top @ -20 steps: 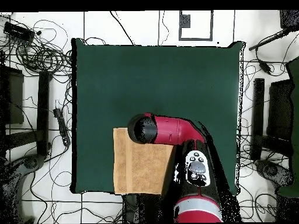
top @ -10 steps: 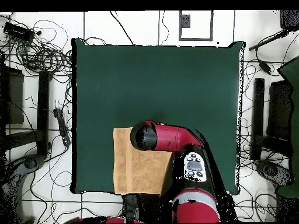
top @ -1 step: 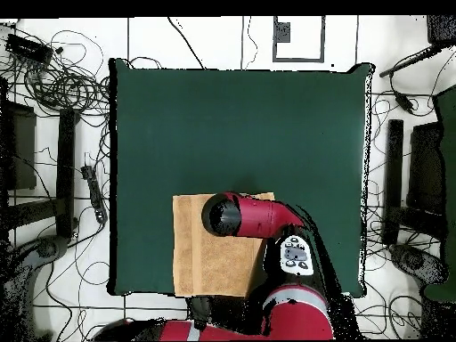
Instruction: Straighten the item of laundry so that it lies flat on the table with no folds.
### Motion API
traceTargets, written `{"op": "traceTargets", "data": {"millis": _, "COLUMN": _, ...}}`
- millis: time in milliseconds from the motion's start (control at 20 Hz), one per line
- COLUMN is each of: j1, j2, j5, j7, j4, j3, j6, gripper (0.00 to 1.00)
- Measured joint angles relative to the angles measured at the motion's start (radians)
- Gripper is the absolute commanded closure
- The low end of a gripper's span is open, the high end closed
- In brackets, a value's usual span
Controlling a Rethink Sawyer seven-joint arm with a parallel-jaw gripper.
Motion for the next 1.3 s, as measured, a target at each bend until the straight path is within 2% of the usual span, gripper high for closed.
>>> {"op": "traceTargets", "data": {"millis": 200, "j1": -0.003, "j2": 0.027, "j5": 0.002, "j7": 0.0, "j4": 0.009, "j3": -0.001, "j6": -0.009, "gripper": 0.0}}
{"op": "traceTargets", "data": {"millis": 1300, "j1": 0.006, "j2": 0.027, "j5": 0.001, "j7": 0.0, "j4": 0.018, "j3": -0.008, "j6": -0.042, "gripper": 0.0}}
